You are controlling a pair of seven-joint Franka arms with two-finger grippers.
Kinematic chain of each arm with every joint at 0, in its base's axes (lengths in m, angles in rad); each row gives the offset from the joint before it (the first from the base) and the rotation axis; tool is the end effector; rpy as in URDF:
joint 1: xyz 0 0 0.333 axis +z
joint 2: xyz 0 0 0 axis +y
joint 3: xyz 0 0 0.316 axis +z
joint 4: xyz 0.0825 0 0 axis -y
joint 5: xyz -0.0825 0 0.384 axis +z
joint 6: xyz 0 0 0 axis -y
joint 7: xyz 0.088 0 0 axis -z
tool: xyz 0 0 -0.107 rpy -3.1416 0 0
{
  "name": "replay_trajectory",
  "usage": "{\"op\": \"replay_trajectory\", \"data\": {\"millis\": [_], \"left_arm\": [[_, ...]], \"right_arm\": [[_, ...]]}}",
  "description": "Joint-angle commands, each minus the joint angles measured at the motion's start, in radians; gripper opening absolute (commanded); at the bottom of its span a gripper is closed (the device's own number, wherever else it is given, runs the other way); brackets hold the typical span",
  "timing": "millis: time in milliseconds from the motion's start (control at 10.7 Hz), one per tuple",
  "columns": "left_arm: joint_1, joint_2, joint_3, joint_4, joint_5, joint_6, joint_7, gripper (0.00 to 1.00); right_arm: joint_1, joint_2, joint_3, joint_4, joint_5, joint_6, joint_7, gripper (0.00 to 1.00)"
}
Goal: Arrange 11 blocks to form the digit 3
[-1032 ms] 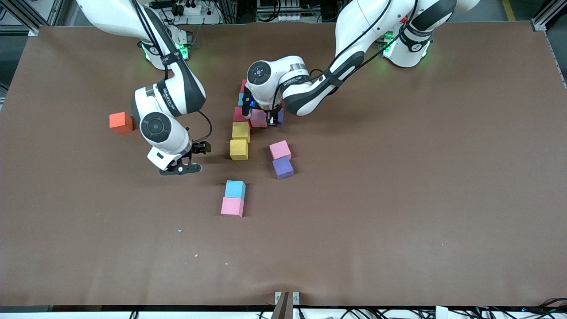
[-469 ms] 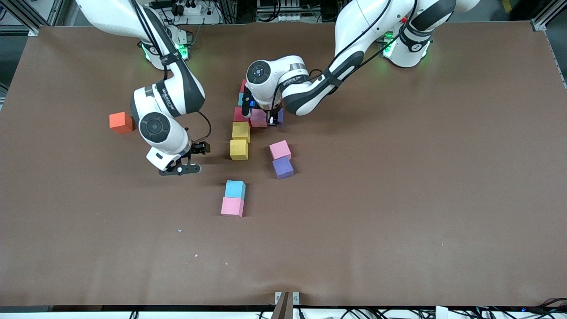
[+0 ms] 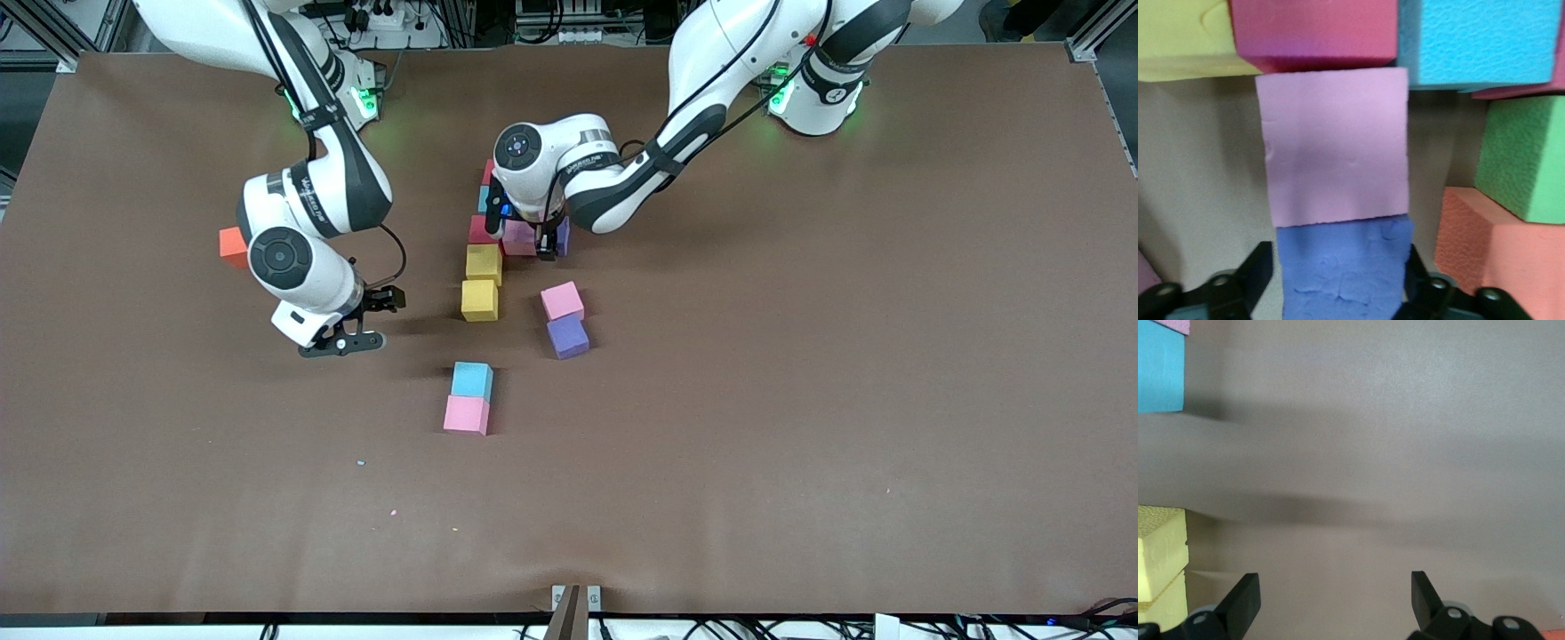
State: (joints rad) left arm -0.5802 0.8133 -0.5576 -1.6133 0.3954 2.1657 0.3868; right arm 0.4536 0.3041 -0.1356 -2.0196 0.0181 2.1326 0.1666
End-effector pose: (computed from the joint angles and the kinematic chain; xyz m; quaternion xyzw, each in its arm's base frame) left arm 0.3371 -0.5857 0.1905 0.6762 -0.7330 -0.0713 0.0222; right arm 0.5465 0.1825 0.2872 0.9930 0.0709 -0.0880 0.0354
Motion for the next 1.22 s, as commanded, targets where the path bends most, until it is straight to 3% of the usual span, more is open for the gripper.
{"op": "replay_trajectory", "data": {"millis": [0,282,469,938,1126], "left_arm": [[-0.003,-0.015,0.002,0.042,0.025,-0.018,-0.019,1.00],[0.006,-0.077,-0.019,0.061,-0.062,-0.157,-0.019,1.00],[0.008,-0.115,-0.018,0.061,-0.086,-0.210,-0.011,1.00],[0.103,-0.109,-0.008,0.065,-0.087,-0.208,-0.025,1.00],[0.120,-0.086,0.014,0.102,-0.090,-0.173,-0.150,1.00]], "right_arm": [[-0.015,-0.023,0.013,-0.002,-0.017,-0.019,-0.013,1.00],[-0.029,-0.028,0.013,0.004,-0.017,-0.022,-0.056,1.00],[-0.068,-0.033,0.013,0.083,-0.017,-0.122,-0.093,1.00],[-0.191,-0.059,0.013,0.257,-0.015,-0.316,-0.203,1.00],[-0.222,-0.117,0.013,0.279,-0.017,-0.338,-0.208,1.00]]}}
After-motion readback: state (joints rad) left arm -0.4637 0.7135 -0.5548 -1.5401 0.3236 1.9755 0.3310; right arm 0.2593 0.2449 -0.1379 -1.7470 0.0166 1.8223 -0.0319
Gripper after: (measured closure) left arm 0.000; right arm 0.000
